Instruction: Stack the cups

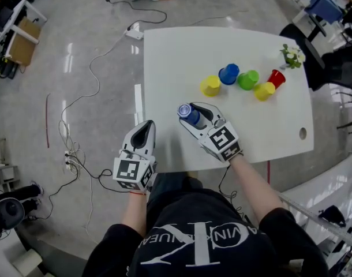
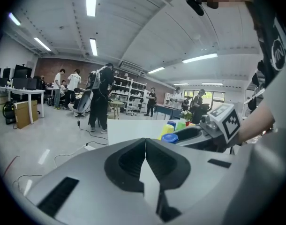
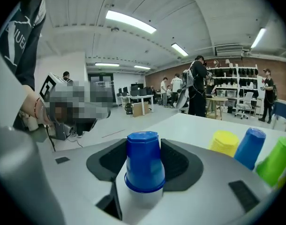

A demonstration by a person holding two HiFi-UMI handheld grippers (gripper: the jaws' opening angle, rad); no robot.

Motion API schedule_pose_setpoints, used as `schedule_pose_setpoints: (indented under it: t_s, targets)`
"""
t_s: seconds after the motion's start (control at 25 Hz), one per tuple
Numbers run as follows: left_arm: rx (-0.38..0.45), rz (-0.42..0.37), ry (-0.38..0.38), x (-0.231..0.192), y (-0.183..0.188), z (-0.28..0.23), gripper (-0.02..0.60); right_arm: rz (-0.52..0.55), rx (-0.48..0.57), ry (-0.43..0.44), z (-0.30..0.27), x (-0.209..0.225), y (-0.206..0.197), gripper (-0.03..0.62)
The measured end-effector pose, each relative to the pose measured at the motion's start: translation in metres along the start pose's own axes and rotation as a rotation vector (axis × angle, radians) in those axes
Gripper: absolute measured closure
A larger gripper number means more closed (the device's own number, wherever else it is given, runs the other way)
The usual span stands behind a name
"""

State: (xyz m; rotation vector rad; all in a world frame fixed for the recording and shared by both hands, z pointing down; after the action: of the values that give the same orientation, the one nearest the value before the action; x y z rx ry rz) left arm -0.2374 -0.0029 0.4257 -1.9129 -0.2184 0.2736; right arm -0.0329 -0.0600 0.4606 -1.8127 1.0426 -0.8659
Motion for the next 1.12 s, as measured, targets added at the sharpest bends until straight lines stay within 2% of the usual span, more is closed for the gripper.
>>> schedule_pose_setpoints:
  t_s: [0.24,0.44,0.72,0.84,1.0,1.12]
  targets:
    - [0.001,0.013,-0.010,-0.009,-0.002,-0.004,0.577,-0.034,0.001,-0.011,0.002,-0.005,-0.016,0.358]
    - [0.000,0.015,-0.039,-0.010,0.000,-0.013,0.577,-0.021,-0.034,-0.025,0.002,-0.008,-0.018,0.356]
    - [0.025,0.015,-0.095,-0.013,0.011,-0.028,0.577,-0.053,-0.015,0.003,0.014,-0.014,-0.009,0.293]
    - [0.038,0.015,-0.122,-0.017,0.014,-0.038,0.576,-0.072,0.043,-0.042,0.030,-0.015,0.002,0.290]
    - [0.025,0.007,-0.156,-0.014,0.012,-0.051,0.576,-0.112,0.128,-0.148,0.055,-0.002,0.011,0.300]
    - [0.011,0.005,-0.167,-0.009,0.009,-0.053,0.577,-0.156,0.131,-0.232,0.066,0.022,0.008,0.313]
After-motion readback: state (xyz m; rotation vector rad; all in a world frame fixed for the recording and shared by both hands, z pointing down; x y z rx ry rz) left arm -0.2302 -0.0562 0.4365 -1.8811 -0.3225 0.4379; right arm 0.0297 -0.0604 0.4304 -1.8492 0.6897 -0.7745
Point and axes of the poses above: the fingertips, and each gripper's own axes: z backward along the fingers, x to its right, y out of its top, the point moved 9 cm from there along z, backward along the fingers, and after that the axes turned 10 degrees about y, right-handed, at the moved point
